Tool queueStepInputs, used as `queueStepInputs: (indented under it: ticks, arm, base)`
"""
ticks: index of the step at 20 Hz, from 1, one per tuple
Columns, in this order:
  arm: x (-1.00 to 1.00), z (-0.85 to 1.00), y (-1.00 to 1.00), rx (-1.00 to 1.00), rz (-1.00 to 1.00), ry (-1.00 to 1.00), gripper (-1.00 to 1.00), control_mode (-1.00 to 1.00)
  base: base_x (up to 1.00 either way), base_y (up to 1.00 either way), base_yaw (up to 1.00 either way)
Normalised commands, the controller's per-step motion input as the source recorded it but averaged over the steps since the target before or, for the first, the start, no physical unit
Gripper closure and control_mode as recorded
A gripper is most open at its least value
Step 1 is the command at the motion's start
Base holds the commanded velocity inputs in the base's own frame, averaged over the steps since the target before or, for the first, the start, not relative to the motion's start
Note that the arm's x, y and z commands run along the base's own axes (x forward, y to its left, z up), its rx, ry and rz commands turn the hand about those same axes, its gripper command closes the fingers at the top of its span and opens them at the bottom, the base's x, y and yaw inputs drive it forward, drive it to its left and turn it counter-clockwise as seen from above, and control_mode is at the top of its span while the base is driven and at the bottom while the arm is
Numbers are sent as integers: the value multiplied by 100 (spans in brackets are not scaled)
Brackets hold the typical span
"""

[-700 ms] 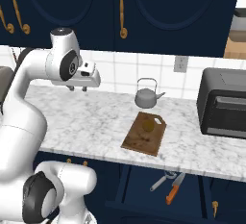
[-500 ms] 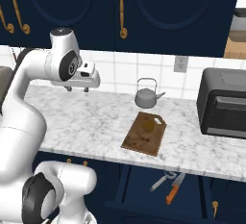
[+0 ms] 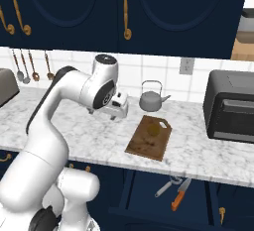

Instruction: Place the appropriate cutting tool for cutting the avocado skin on the cutting board.

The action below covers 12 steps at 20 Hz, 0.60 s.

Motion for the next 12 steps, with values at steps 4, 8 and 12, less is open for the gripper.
queueStepInputs:
  ticks: [4,8,12]
  arm:
    - [-24,-91,-100,5,-12,14,-100,-100]
    - [-39,-100,-100,0,-6,10,-100,-100]
    - [-36,-98,-100,0,-3,17,-100,-100]
  base:
    - [0,0,0]
    - [0,0,0]
    - [0,0,0]
